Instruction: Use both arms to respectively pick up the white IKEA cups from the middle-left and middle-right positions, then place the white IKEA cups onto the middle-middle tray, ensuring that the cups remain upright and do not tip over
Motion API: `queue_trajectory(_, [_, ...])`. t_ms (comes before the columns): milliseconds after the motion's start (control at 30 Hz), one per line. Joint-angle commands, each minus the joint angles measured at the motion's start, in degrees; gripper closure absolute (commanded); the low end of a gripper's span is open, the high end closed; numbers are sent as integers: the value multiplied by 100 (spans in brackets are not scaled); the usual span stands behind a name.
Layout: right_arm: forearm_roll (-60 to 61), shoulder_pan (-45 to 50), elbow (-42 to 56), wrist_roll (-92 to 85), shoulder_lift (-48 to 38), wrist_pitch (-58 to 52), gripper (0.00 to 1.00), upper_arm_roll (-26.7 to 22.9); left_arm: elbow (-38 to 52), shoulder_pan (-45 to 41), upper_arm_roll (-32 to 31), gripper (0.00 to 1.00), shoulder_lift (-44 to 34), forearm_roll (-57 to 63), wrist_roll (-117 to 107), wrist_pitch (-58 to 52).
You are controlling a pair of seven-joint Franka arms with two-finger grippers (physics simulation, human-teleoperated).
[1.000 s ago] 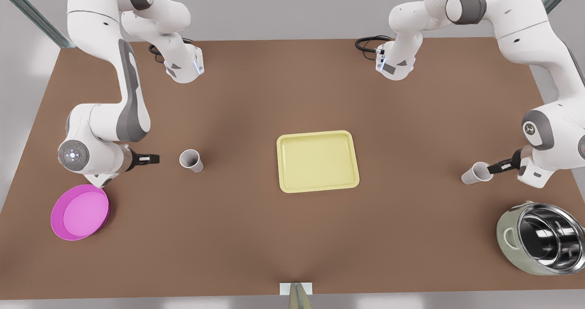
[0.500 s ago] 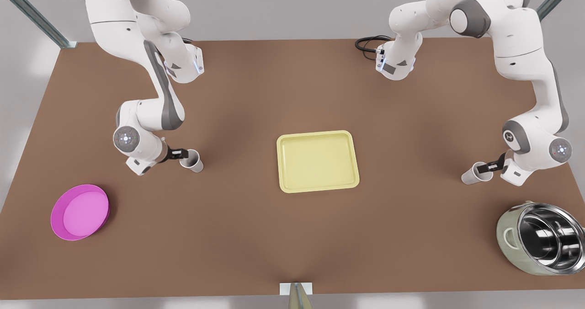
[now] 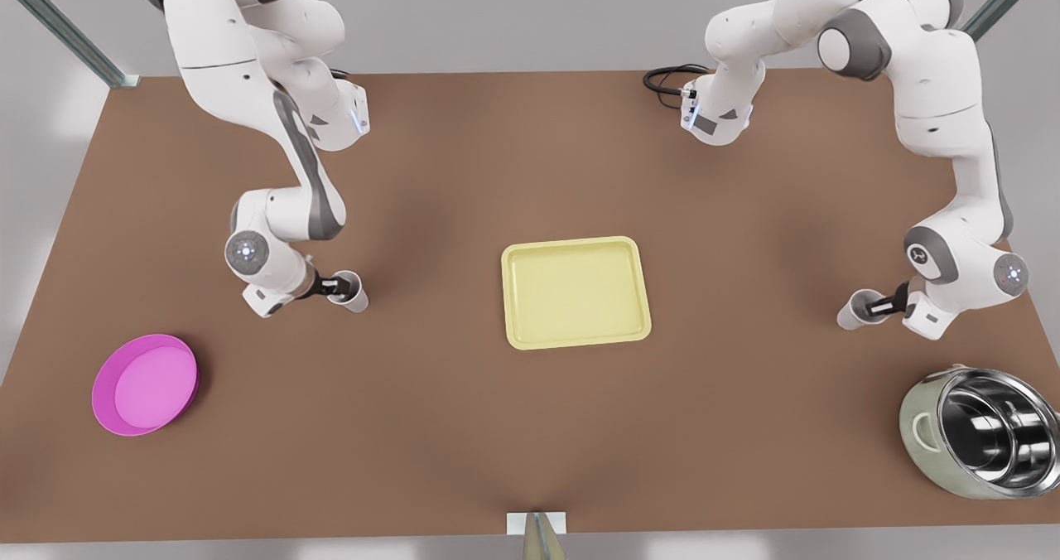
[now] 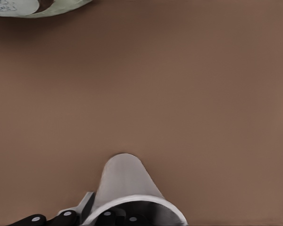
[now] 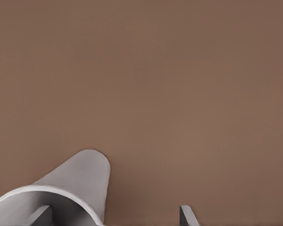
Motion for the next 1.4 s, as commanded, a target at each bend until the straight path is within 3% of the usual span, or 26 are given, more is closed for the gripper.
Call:
queue_trajectory(0, [81,7,6,209,101,185,0,-1,11,-51,-26,74,-40,-41,316,2])
queue_trajectory(133, [81,7,6,218,269,264,1,43,29,-200,-184,78,-84,-41,263,2])
queue_trajectory(167, [81,7,6,218,295,343,15,69,46,-218,-315,78,-84,-50,210,-25])
queue_trajectory(200, [195,-2,32,201,295,352,40,122,388,-227,-588,78,-66,-41,-220,-445])
queue_trajectory(233, [204,-2,50,201,286,343,57,122,1012,-323,-825,78,-57,-6,-1028,-1315])
queue_trajectory(267, [204,-2,94,174,269,299,62,122,1470,-420,-1238,78,-57,12,-2030,-1975])
queue_trajectory(333, [212,-2,120,174,269,273,78,122,1681,-815,-2003,78,-57,29,-3884,-2248])
queue_trajectory(467, [213,-2,269,148,269,80,79,122,1839,-2625,-2109,78,145,21,-5801,-2205])
queue_trajectory(533, [204,-2,524,148,242,-219,79,122,1682,-2969,-2223,78,233,-23,-6179,-1563])
queue_trajectory(667, [256,147,1218,1545,225,-219,79,913,838,-2820,-2750,77,180,-15,-6329,-376])
queue_trajectory(867, [503,1527,2317,4252,1130,220,79,913,-33,-2266,-3155,77,31,319,-6311,98])
queue_trajectory(967, [608,1853,2423,4402,1253,387,79,913,-94,-2248,-3155,76,4,319,-6311,81])
queue_trajectory(1067, [793,2222,2440,4402,1323,677,79,913,-226,-2178,-3163,62,22,328,-6267,98])
queue_trajectory(1167, [985,2503,2528,4393,1464,923,79,922,-287,-2073,-3234,21,22,355,-6267,90])
queue_trajectory(1200, [1012,2582,2546,4393,1560,1029,79,922,-305,-1994,-3330,0,22,355,-6276,72])
queue_trajectory(1267, [1030,2653,2563,4393,1631,1125,79,957,-323,-1554,-3849,0,4,363,-6329,-77])
queue_trajectory(1367, [1074,2705,2563,4393,1719,1161,79,966,-323,-1528,-3990,0,-13,363,-6461,-314])
